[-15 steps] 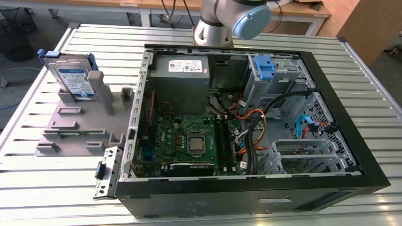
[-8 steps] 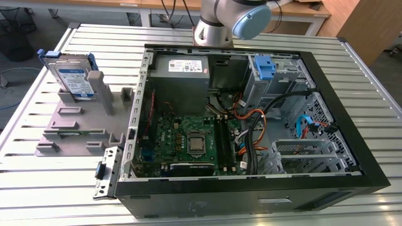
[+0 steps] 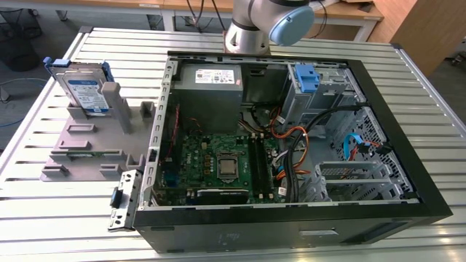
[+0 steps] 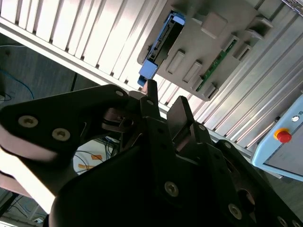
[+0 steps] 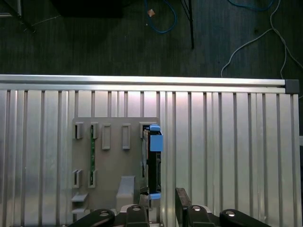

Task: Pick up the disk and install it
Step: 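Pick up the disk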

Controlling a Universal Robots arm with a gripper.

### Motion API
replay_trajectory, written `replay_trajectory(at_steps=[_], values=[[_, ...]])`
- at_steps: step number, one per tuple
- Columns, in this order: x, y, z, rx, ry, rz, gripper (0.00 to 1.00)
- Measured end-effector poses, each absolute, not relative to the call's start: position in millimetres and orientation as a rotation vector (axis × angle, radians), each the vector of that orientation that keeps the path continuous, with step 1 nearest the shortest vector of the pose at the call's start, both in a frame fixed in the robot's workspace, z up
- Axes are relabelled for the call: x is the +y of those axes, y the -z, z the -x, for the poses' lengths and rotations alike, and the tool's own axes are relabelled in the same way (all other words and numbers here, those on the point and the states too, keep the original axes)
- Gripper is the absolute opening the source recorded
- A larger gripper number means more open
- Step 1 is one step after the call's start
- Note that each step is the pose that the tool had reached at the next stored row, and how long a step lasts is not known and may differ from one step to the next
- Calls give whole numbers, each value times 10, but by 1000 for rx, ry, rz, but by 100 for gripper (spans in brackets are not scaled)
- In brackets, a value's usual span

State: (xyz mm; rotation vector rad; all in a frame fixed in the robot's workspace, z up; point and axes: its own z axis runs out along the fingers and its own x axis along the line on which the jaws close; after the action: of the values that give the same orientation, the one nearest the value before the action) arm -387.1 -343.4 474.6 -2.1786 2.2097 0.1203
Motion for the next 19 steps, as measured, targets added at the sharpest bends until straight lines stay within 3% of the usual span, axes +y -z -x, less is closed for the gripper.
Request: replay_trajectory(at_steps=[19], values=[[-3435, -4731, 3871, 2210, -120, 2179, 35]])
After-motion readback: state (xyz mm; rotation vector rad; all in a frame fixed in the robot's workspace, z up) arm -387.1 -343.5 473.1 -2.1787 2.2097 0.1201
